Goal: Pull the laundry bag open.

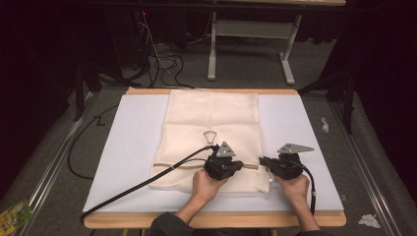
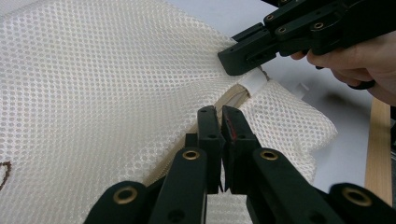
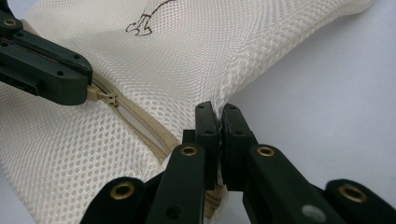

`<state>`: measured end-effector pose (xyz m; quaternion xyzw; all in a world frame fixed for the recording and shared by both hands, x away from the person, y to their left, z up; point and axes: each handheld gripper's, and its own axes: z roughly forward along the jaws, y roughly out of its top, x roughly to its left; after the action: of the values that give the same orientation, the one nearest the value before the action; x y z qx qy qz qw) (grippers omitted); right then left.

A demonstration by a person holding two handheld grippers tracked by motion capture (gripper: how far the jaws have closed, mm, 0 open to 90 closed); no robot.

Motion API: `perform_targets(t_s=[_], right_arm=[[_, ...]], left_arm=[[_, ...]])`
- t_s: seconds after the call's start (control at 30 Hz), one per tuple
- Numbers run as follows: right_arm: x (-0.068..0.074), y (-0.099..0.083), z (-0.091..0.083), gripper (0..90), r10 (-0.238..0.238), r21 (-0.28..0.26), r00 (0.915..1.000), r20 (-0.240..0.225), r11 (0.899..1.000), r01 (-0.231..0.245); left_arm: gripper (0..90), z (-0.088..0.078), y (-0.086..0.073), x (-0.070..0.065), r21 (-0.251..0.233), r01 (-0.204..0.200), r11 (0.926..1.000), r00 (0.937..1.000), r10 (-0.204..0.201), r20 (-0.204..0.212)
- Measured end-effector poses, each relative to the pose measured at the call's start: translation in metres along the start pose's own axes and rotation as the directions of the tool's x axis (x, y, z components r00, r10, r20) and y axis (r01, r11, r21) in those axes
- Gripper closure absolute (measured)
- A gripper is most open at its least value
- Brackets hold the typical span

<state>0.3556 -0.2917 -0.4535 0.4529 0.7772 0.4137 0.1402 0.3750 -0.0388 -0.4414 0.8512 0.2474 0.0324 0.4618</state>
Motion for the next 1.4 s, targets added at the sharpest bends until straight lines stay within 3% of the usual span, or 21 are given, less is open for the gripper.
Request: perform_targets(t_s=[0.87, 1.4], right_arm=[[0.000, 0.000, 0.000, 88.5, -0.007, 0.004, 0.9999, 0.008, 1.000, 0.007], [0.000, 0.000, 0.001, 88.4, -0.001, 0.001, 1.0000, 0.004, 1.000, 0.001]], left_arm=[[87.1, -0.014, -0.003, 0.006, -0.017, 0.005, 0.9998, 0.9998, -0.005, -0.020], [87.1, -0.019, -0.005, 0.008, -0.033, 0.019, 0.9993, 0.9998, -0.020, -0.010]])
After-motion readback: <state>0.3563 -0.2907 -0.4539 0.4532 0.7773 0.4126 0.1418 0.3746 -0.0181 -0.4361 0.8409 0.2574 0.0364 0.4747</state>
